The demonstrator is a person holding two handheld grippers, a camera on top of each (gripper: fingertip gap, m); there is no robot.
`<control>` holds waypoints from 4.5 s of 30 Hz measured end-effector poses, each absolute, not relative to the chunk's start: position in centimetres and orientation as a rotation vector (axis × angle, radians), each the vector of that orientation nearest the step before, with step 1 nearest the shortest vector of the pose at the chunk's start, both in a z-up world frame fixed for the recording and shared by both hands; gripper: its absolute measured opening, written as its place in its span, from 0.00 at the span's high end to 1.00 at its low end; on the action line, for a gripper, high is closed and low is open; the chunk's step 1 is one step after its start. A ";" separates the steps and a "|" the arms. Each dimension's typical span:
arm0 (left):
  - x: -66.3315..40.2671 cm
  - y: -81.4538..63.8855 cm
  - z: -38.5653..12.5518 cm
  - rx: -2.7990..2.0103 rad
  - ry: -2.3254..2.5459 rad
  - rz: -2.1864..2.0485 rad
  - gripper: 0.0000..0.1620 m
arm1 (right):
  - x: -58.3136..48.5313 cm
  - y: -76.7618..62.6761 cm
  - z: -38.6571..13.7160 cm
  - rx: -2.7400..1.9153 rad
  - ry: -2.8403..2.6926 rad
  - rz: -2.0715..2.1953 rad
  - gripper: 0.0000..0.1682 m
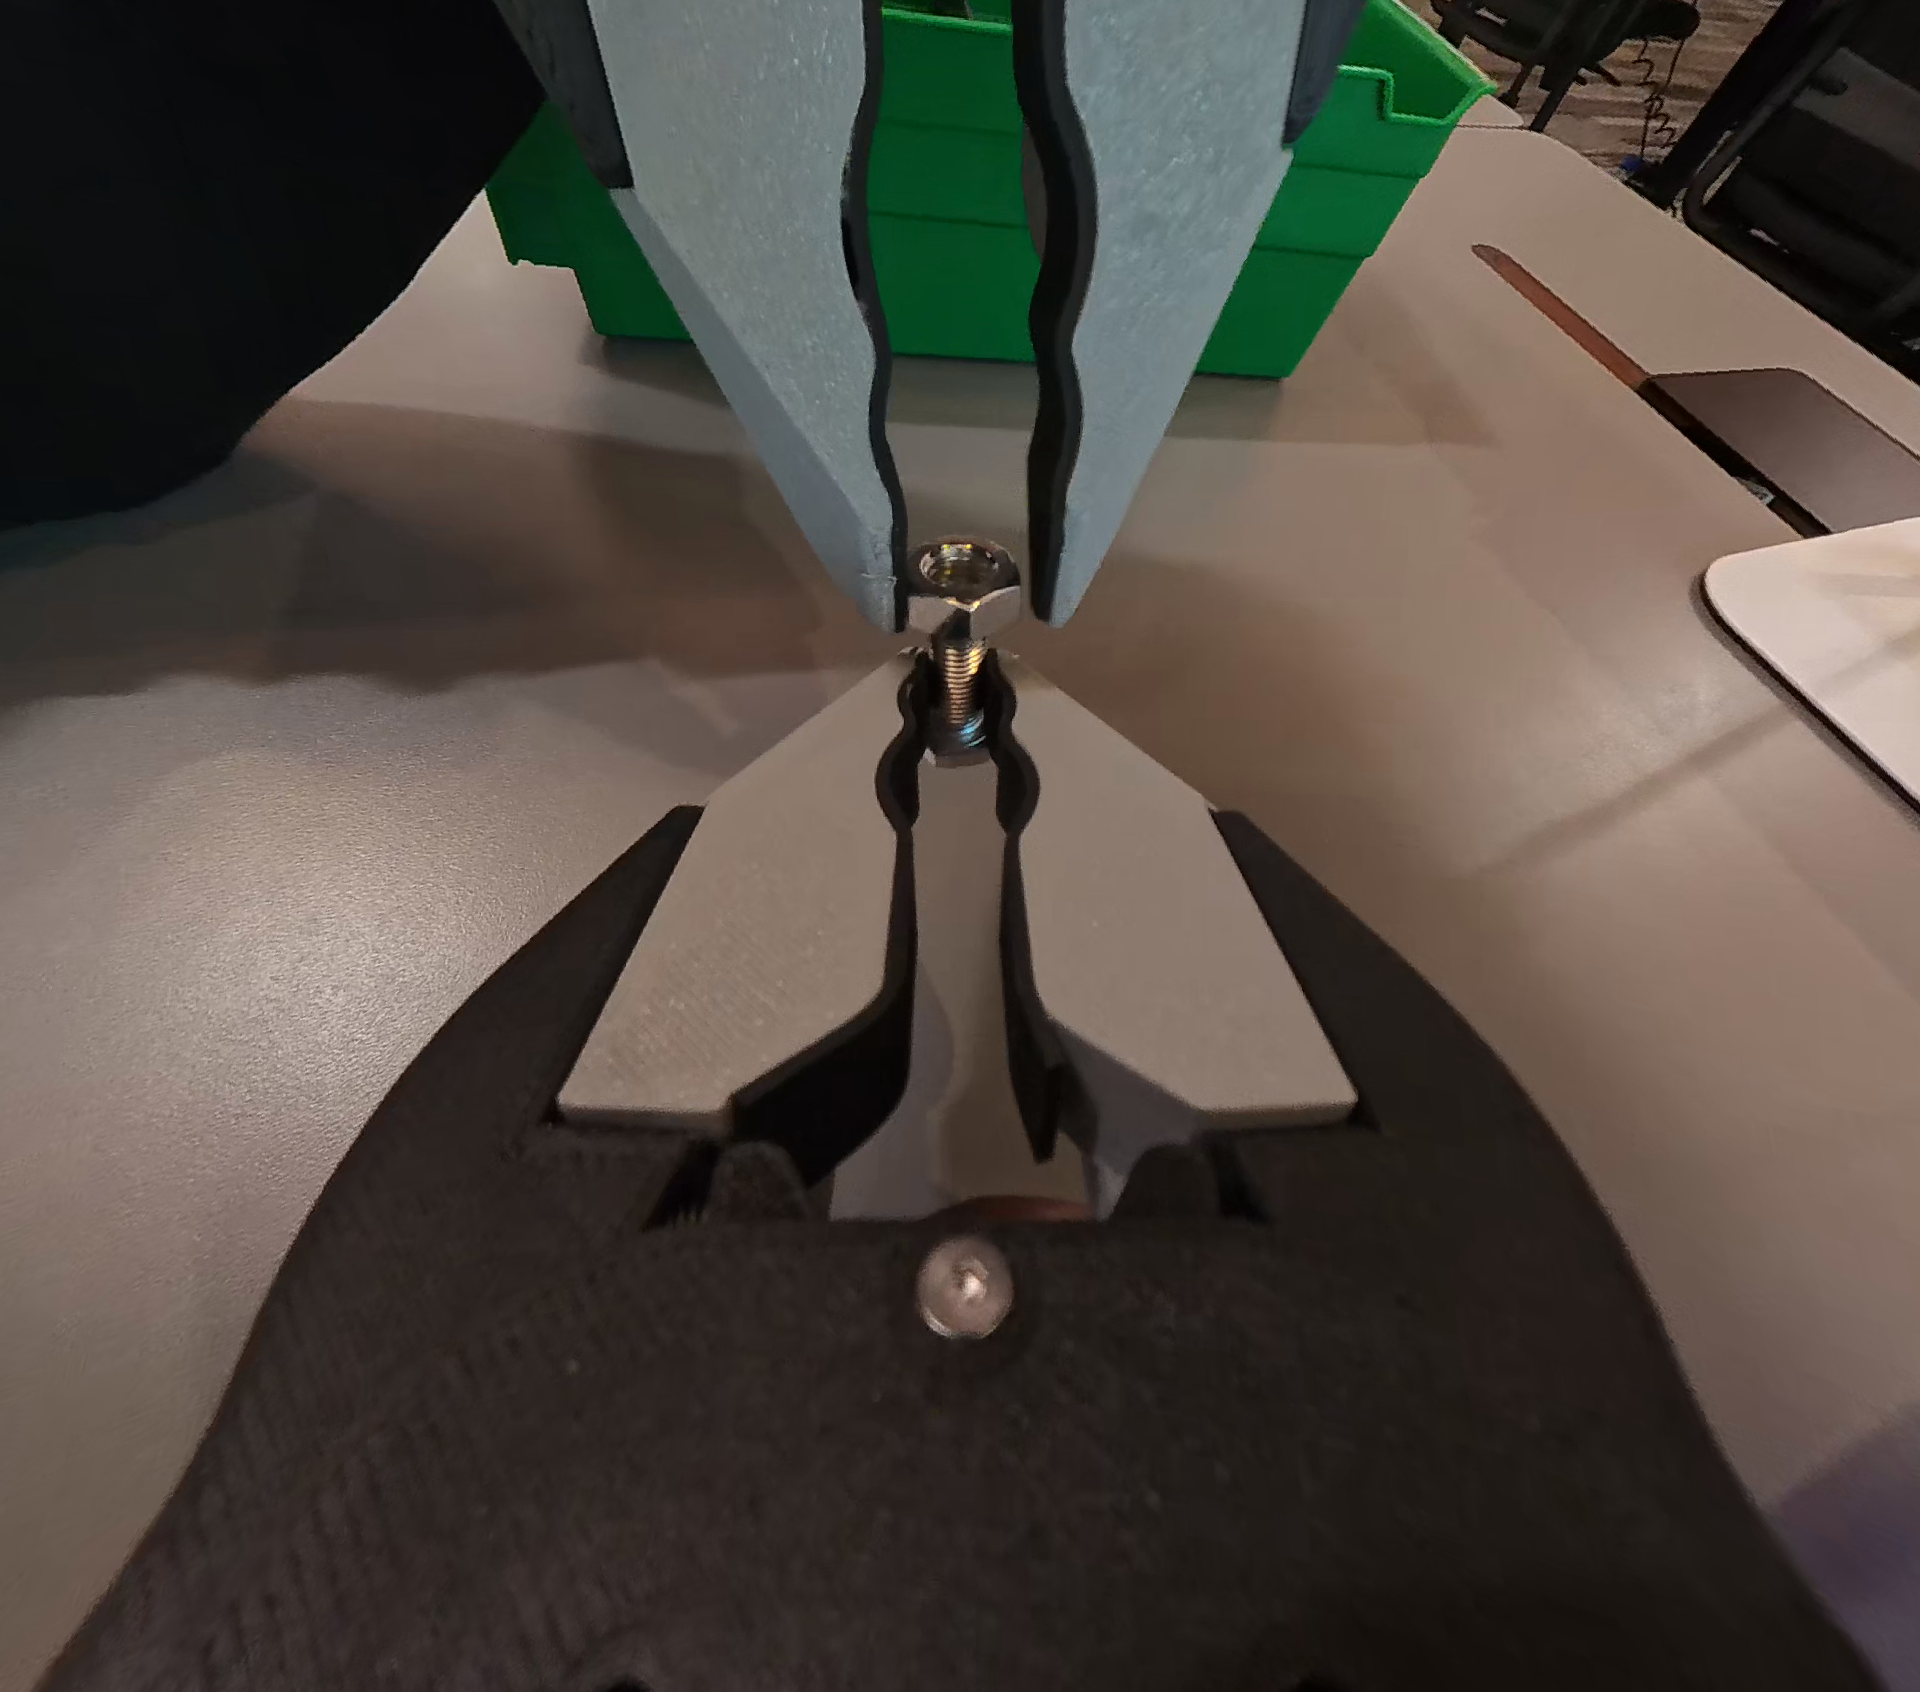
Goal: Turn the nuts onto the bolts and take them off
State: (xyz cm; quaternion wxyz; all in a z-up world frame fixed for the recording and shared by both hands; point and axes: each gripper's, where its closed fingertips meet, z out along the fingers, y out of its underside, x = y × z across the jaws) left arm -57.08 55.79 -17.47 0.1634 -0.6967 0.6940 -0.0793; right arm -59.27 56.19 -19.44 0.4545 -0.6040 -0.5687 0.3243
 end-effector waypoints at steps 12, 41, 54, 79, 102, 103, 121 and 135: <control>-56.1 55.8 -13.3 -1.787 1.839 -0.302 0.77 | -59.2 56.3 -19.4 -1.510 -1.394 0.833 0.96; -56.2 56.0 -16.6 -1.809 0.769 -0.765 0.75 | -57.0 56.7 -13.7 -1.512 -1.242 0.983 0.96; -55.1 55.0 -15.1 -1.702 0.795 -0.867 0.85 | -57.6 55.3 -13.8 -1.491 -1.302 0.992 0.96; -55.3 55.5 -14.2 -1.610 0.662 -0.838 0.88 | -57.4 55.8 -13.4 -1.533 -1.244 0.986 0.96; -55.5 56.1 -13.8 -1.595 0.571 -0.851 0.90 | -57.5 56.2 -13.2 -1.570 -1.173 0.999 0.96; -55.5 56.1 -13.8 -1.595 0.571 -0.851 0.90 | -57.5 56.2 -13.2 -1.571 -1.173 1.001 0.96; -55.5 56.2 -13.9 -1.581 0.566 -0.823 0.91 | -57.5 56.2 -13.2 -1.590 -1.155 1.035 0.96; -55.5 56.0 -13.7 -1.571 0.512 -0.929 0.91 | -57.6 56.1 -13.1 -1.579 -1.156 1.009 0.96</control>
